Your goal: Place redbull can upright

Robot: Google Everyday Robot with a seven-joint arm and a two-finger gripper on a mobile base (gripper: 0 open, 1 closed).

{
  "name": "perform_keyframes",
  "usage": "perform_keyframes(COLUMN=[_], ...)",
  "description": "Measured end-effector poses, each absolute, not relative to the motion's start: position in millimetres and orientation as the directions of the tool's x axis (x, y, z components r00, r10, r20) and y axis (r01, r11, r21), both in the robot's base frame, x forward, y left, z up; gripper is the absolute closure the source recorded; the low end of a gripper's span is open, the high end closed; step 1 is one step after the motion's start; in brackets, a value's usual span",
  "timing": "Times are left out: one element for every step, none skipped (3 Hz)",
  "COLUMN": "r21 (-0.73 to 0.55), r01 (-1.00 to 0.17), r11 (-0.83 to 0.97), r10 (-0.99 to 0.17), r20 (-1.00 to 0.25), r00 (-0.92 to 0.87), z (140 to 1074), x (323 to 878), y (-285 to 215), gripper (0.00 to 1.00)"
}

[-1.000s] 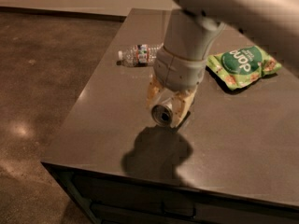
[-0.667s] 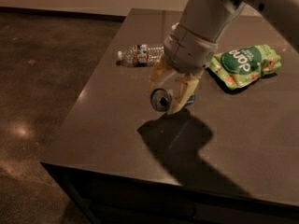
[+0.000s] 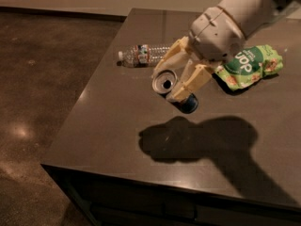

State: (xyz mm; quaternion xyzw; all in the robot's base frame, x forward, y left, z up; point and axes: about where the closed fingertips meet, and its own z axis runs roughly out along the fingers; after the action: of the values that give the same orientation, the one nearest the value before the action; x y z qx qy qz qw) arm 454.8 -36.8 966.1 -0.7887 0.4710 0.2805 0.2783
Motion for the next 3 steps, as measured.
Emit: perform_keyframes(r21=[-0.126, -0.079, -0.030], r01=[-0.959, -0.984, -0.996], r11=[-0.254, -0.162, -0.088], r10=[-0.553, -0.520, -0.449], r20=[-0.794, -0.841, -0.891], r00=[0.251, 0.153, 0.067], z=[977.5, 984.0, 980.5], x=[450.2, 448.0, 447.0], y=[-44.1, -50.3, -47.9], gripper=[1.00, 1.00, 1.00])
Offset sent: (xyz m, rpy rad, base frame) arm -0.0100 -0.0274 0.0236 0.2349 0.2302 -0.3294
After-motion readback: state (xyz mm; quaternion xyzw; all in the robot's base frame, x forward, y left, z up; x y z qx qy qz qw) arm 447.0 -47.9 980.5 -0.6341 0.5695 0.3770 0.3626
